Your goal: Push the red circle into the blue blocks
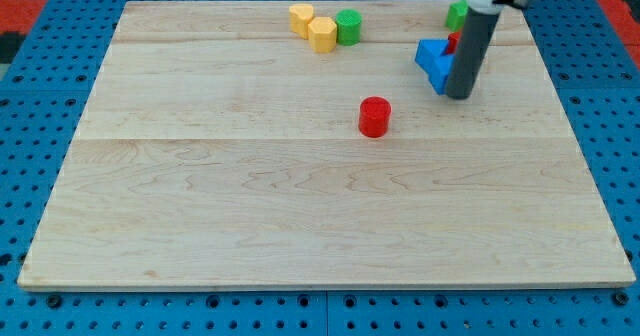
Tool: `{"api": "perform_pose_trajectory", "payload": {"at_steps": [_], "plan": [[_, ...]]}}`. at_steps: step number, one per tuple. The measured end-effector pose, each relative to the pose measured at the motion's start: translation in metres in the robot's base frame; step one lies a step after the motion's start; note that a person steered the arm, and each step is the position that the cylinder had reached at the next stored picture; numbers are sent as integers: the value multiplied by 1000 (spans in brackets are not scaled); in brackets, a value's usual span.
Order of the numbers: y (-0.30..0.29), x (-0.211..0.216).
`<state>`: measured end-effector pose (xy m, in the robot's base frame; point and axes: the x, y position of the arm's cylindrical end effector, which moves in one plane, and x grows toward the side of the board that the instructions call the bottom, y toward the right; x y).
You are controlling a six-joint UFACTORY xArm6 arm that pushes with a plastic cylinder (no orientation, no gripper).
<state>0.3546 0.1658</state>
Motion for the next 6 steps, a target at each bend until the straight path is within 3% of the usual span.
{"api": "perform_pose_trajectory", "payload": {"at_steps": [1, 2, 3, 4, 5, 6], "plan": [[2, 71], [-34, 107], [-120, 96], [-131, 60], [-107, 42], [-94, -6]]}}
